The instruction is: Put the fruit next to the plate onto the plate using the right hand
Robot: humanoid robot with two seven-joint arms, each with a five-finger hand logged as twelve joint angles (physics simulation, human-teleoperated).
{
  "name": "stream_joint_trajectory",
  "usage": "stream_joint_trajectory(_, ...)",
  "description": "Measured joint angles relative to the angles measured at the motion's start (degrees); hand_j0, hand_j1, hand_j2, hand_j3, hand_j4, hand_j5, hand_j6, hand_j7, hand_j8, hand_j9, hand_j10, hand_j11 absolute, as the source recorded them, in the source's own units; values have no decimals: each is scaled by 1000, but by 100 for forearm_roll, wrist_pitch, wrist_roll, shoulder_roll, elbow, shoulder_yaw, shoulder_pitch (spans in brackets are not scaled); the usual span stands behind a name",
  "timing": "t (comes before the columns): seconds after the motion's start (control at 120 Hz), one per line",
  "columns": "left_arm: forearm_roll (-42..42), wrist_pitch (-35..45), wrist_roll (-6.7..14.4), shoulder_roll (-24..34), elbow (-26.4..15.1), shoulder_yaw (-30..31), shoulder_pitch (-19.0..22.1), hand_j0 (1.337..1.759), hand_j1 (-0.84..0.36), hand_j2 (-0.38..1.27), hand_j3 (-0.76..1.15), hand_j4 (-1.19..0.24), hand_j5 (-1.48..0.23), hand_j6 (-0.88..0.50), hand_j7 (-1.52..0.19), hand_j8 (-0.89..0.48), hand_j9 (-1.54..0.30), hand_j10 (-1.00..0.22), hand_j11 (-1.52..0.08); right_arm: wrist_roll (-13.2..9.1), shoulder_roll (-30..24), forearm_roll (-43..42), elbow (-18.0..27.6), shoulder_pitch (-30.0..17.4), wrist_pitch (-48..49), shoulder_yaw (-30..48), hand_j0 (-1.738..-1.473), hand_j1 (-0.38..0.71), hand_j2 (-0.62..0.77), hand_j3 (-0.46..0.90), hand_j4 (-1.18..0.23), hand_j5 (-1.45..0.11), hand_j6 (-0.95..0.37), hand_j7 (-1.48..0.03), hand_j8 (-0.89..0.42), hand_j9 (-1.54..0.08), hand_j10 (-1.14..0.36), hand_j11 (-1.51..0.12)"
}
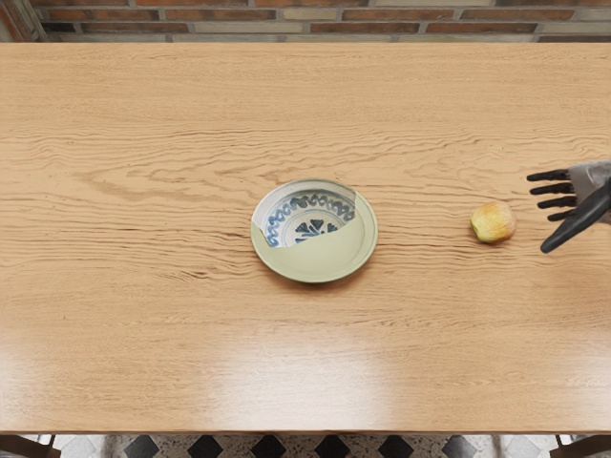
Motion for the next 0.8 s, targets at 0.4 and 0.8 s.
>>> stream_joint_trajectory(0.4, 0, -2, 0, 0, 3, 6, 11, 1658, 341, 2, 0, -7, -9, -7, -9, -7, -9, -7, -9, -28, -16, -1523, 252, 247, -288, 33, -1658, -349, -1, 0, -3, 0, -4, 0, -4, 0, -3, 0)
stream_joint_trajectory(0.8, -1, 0, 0, 0, 4, 8, 28, 1658, 341, 1, 0, -7, -8, -7, -8, -7, -8, -7, -8, -29, 1381, -3312, 603, 472, -463, -46, -1658, -349, 1, 0, -4, -1, -6, 0, -5, 0, -4, 0)
